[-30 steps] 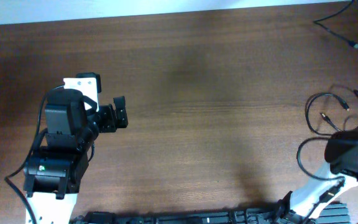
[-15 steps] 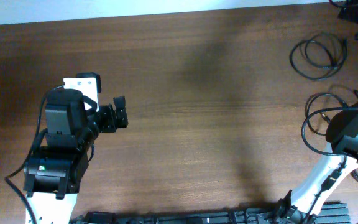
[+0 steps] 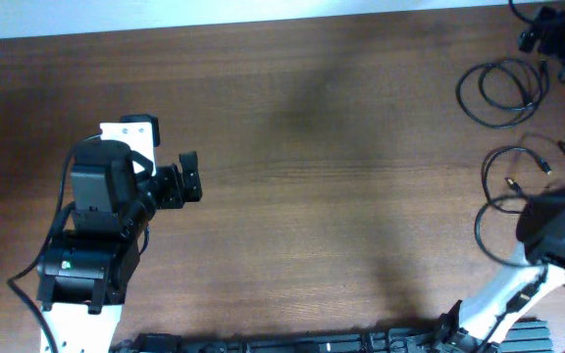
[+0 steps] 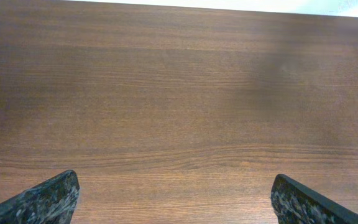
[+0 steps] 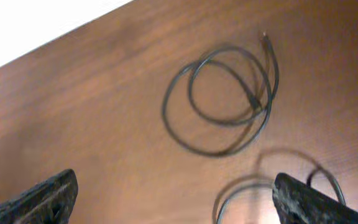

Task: Untangle cables
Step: 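Carry the cable to the upper right table edge with the right gripper, then lower the cable at the upper right corner and open the right gripper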

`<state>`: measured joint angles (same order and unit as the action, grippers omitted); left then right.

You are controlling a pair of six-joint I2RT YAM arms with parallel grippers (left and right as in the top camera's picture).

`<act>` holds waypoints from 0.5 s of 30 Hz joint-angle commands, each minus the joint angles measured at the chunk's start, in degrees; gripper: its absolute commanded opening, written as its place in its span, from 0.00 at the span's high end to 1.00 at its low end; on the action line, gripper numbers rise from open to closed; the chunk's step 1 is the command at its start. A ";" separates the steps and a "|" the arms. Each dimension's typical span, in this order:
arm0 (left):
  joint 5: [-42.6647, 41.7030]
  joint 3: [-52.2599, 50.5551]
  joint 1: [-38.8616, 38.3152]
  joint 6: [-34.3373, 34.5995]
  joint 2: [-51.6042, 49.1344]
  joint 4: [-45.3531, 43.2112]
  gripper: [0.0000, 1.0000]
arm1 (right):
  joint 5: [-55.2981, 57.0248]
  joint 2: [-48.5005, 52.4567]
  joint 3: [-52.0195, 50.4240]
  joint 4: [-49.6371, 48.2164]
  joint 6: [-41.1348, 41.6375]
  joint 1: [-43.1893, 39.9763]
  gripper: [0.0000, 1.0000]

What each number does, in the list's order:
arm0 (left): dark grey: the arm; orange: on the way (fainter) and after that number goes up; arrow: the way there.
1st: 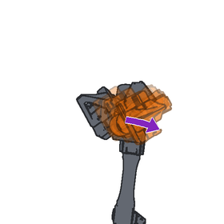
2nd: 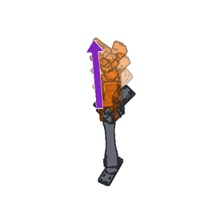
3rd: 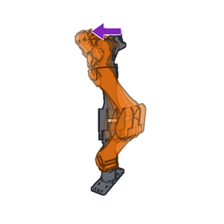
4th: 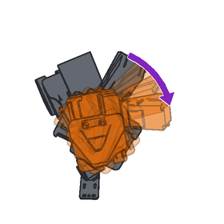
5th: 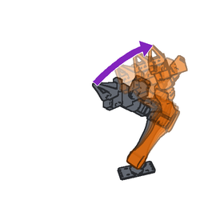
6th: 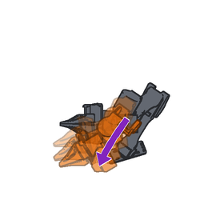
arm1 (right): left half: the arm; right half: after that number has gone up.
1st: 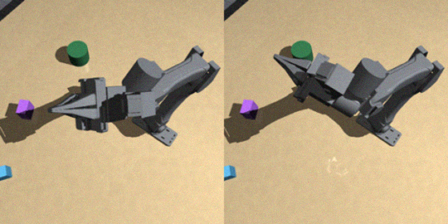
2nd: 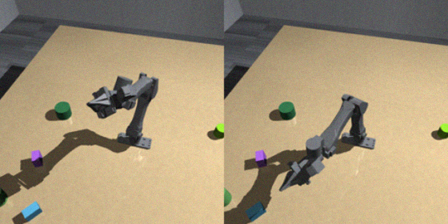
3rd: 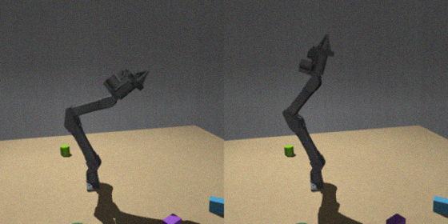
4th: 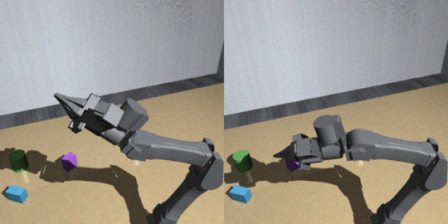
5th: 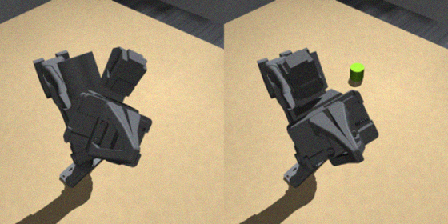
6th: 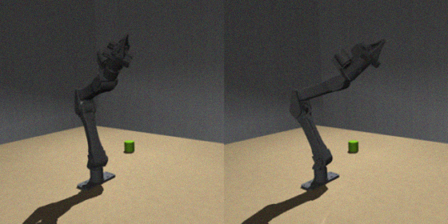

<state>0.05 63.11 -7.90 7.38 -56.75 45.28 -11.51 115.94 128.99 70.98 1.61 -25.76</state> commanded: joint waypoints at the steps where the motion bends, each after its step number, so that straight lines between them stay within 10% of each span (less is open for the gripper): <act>1: 0.39 0.37 0.31 0.70 0.09 -0.13 0.01 | -2.01 -7.67 0.46 4.76 0.37 -0.02 0.01; 15: 0.39 0.37 0.31 0.70 0.09 -0.13 0.01 | -18.29 -15.34 0.44 23.80 0.42 3.41 0.01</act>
<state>0.05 63.11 -7.90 7.35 -56.75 45.23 -25.12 100.84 129.05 92.88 1.72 -24.16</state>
